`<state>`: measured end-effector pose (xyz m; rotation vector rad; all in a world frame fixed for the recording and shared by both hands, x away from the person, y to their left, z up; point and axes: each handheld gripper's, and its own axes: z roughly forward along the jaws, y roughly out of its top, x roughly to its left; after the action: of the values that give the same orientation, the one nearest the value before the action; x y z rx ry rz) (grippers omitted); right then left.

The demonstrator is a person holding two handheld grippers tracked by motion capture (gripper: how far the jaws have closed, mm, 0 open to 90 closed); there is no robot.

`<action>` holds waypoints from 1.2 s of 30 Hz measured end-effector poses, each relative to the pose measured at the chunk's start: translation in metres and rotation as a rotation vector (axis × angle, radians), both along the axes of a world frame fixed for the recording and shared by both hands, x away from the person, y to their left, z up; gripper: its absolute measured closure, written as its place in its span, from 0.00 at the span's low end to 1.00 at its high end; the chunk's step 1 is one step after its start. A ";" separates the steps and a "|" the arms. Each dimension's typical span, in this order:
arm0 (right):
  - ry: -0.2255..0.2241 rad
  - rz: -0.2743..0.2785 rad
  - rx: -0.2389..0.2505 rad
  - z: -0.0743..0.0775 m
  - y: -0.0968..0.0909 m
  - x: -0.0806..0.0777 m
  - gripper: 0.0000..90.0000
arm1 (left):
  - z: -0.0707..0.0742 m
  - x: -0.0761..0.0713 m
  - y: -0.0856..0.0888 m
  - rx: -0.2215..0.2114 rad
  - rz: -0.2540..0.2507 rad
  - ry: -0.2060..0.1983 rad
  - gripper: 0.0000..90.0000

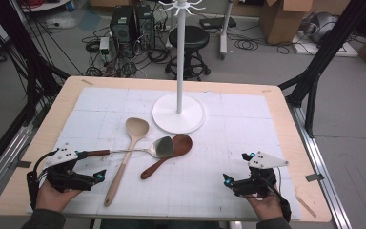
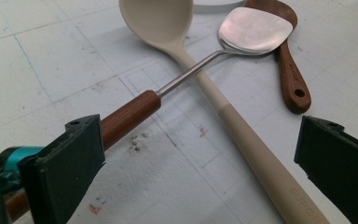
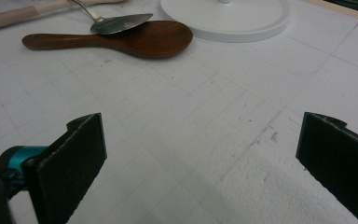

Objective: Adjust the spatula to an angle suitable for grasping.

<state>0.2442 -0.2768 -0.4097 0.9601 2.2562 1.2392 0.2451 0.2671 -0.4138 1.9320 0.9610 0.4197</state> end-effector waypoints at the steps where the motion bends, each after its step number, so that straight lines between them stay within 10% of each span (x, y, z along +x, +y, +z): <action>1: -0.001 0.002 -0.002 0.000 0.000 0.000 0.01 | 0.000 0.000 0.000 0.003 -0.003 0.000 0.02; 36: -0.014 0.003 0.015 0.004 -0.003 -0.005 0.01 | 0.030 0.014 0.015 -0.004 -0.123 -0.040 0.03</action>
<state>0.2391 -0.2796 -0.4058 0.9500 2.2417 1.2619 0.2586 0.2819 -0.3842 1.9595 0.8122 0.3834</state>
